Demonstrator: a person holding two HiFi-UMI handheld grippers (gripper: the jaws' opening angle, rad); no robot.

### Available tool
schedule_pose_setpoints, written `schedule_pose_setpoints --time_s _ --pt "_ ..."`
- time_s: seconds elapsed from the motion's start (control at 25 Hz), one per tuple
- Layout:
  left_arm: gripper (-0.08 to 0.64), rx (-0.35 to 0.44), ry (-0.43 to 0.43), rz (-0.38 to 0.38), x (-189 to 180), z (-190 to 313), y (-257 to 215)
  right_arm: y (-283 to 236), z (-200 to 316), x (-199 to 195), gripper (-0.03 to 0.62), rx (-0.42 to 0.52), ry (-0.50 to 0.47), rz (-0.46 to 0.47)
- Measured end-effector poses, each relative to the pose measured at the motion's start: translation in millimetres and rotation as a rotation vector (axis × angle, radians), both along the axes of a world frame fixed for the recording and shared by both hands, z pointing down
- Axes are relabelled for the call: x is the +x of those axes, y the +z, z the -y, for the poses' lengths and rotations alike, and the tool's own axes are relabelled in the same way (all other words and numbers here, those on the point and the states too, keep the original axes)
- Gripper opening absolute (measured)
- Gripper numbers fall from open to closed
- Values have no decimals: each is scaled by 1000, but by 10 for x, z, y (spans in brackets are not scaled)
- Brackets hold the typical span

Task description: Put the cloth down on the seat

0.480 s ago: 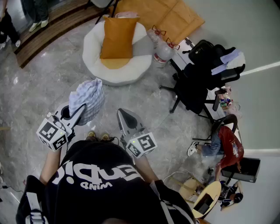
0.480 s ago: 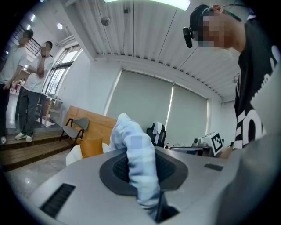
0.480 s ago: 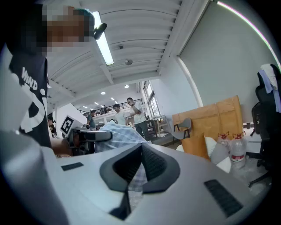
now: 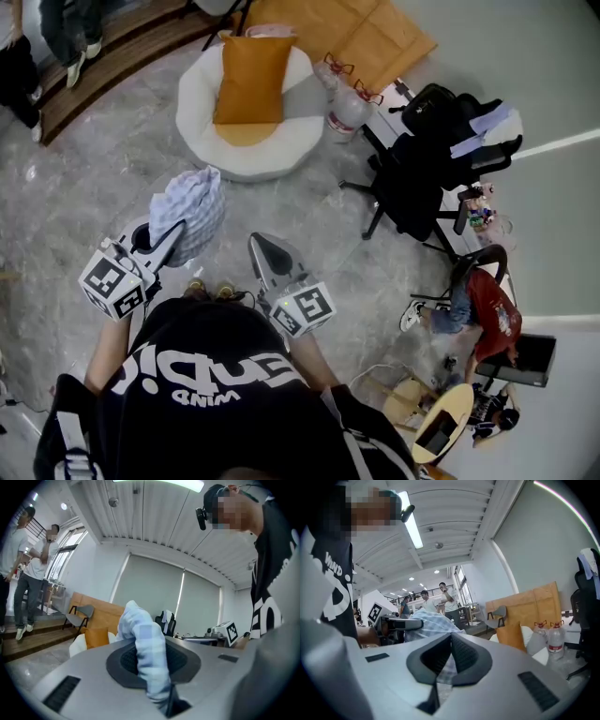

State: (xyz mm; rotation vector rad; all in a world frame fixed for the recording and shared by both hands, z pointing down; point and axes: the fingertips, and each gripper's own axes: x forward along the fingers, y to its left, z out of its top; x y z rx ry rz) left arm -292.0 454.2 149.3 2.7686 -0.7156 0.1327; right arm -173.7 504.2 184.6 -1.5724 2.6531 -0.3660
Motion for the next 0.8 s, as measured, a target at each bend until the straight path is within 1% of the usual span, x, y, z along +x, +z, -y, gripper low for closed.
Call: schedule_pose_setpoints --time_s 0.12,0.32,0.44,0.64,0.8 --pt "67 -3 11 -2 -52 42 -29 -31 31 -78 21 6 1 3" --pt "69 -7 42 -2 -136 103 27 3 65 -145 21 -6 32 -9" --pt "69 14 70 -16 -193 96 80 -14 13 -168 21 -8 61 -15" --pt "69 1 77 -19 -270 73 78 -6 -119 -206 21 -7 109 -31" --pt "69 4 99 -33 -280 87 136 3 -185 -215 21 -8 143 -43"
